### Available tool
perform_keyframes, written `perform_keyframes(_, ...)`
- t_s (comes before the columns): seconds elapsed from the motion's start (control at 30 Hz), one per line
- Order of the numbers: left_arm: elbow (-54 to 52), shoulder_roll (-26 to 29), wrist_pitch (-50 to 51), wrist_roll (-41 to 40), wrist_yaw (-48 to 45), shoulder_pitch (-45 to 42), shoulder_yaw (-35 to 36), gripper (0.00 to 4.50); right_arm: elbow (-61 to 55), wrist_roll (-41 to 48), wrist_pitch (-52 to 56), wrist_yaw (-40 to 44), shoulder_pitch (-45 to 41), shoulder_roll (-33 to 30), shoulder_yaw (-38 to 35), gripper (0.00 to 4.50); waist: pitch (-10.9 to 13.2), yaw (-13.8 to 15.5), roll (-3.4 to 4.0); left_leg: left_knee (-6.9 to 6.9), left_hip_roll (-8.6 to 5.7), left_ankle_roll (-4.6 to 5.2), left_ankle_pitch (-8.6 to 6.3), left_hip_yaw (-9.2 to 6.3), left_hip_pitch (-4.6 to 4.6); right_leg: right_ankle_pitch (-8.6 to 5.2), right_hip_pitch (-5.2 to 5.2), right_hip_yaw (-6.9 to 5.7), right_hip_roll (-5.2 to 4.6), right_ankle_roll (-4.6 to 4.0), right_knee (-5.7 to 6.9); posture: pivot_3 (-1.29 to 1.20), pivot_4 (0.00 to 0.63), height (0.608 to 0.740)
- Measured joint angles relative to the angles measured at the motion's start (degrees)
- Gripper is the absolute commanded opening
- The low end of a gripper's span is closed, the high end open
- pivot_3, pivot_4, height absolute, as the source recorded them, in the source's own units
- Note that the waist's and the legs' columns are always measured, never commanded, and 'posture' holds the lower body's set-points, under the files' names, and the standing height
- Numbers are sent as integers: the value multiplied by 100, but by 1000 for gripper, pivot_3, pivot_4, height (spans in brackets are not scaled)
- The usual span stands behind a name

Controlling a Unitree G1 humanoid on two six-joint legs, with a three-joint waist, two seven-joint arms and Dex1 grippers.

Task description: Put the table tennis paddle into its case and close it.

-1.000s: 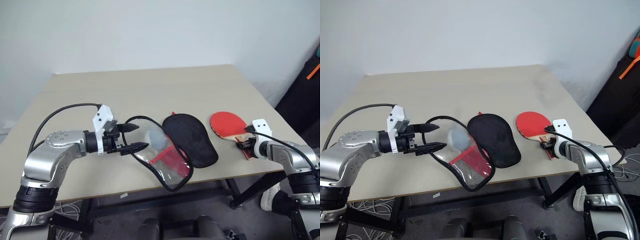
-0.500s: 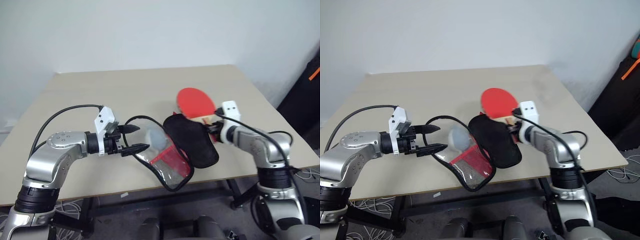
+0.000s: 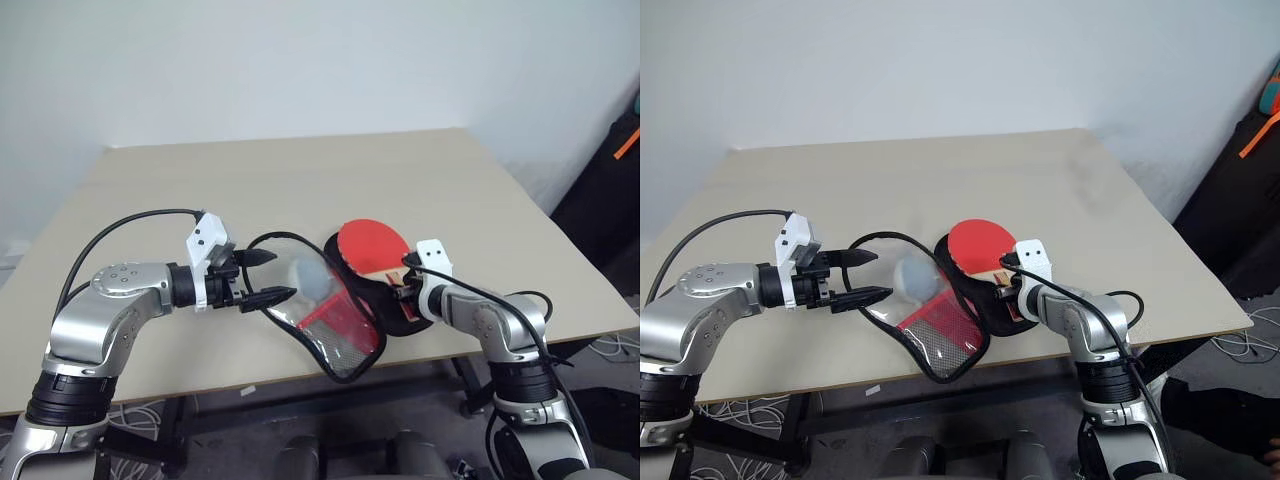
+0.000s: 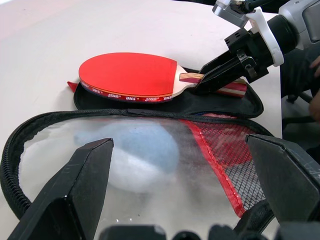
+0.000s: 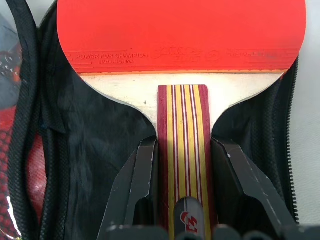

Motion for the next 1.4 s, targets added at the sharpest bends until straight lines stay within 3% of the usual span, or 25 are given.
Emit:
perform_keyframes(0.83, -82, 24, 24, -32, 72, 116, 87, 4500, -473, 6, 532, 130, 154, -254, 345, 1107, -2, 5, -4, 1, 3, 0, 0, -1, 2, -7, 4, -2, 1, 11, -2, 0, 0, 698)
perform_keyframes(1.17, 70, 479, 94, -97, -14, 177, 648, 4500, -518, 277, 745, 422, 48, -384, -46, 4462, 1, 4, 0, 1, 4, 0, 0, 0, -1, -12, -1, -1, 2, 19, -1, 0, 0, 698)
perform_keyframes(1.27, 346, 824, 94, -101, -192, 374, 1145, 4500, -781, 804, 976, 928, -229, -766, -839, 4462, 6, 4, 9, -3, 5, 1, -1, 1, 0, -13, -2, -1, 1, 19, -4, 0, 0, 698)
perform_keyframes(1.4, 529, 1046, 95, -102, -452, 767, 1473, 3681, -1005, 1393, 848, 1745, -614, -1614, -1314, 4500, 7, 9, 11, -5, 6, 0, -1, 1, 0, -15, 2, -6, -2, 20, -10, 0, 0, 698)
